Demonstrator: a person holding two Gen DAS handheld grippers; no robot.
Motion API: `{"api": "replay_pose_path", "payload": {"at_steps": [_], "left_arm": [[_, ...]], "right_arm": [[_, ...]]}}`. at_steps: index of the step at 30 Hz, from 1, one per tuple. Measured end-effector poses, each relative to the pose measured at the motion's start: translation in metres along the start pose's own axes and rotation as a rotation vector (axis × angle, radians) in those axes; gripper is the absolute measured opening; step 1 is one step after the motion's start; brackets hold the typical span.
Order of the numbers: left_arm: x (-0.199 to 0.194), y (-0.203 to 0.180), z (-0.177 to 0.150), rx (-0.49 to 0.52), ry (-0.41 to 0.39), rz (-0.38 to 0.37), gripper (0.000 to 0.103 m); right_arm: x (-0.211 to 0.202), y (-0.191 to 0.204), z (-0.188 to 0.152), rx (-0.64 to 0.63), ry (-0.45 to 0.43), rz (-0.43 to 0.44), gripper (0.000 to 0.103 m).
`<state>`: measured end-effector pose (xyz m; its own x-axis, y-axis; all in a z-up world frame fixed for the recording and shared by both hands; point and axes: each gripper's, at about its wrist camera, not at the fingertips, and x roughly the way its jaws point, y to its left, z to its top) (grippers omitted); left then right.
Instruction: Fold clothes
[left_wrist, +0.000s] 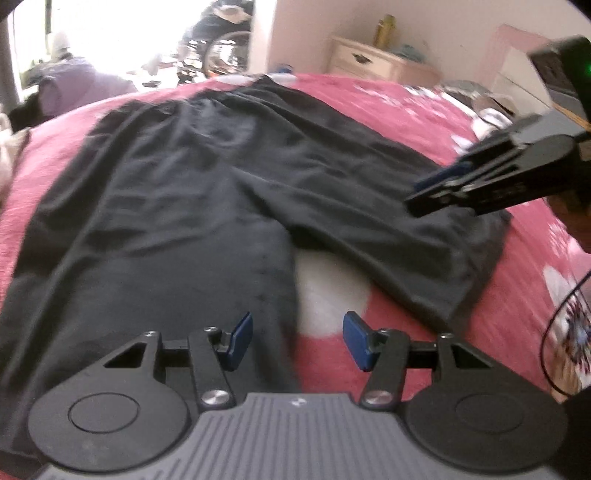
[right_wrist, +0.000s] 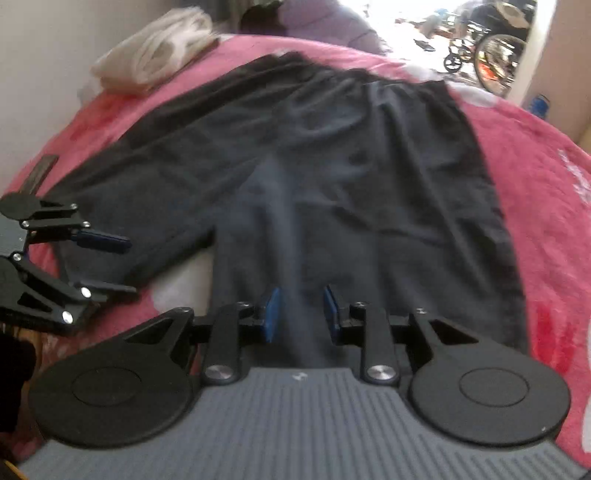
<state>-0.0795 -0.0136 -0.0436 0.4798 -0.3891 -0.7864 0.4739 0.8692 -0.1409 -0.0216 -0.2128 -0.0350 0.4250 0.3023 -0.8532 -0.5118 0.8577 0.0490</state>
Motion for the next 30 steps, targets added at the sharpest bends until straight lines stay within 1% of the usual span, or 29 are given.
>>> {"api": "replay_pose_path", "payload": {"at_steps": [3,6,10,13,20,30], "left_arm": [[0.004,-0.007,-0.006,0.008,0.033,-0.037,0.056],[0.007,-0.011,-0.011,0.027,0.061,-0.066,0.056],[0.009,-0.016,-0.019,0.041,0.079,-0.086,0.056],[0.010,-0.017,-0.022,0.045,0.086,-0.092,0.056],[0.009,-0.017,-0.022,0.029,0.102,-0.112,0.056],[0.008,-0.026,-0.029,0.067,0.129,-0.139,0.058]], "right_arm": [[0.009,0.005,-0.008,-0.025,0.042,0.005,0.025],[0.007,0.012,-0.020,-0.046,0.084,-0.002,0.025],[0.012,0.016,-0.038,-0.029,0.138,0.002,0.025],[0.007,0.019,-0.049,-0.026,0.152,-0.002,0.026],[-0.003,0.021,-0.061,-0.012,0.174,-0.007,0.026],[-0.010,0.018,-0.083,0.044,0.227,0.000,0.026]]}}
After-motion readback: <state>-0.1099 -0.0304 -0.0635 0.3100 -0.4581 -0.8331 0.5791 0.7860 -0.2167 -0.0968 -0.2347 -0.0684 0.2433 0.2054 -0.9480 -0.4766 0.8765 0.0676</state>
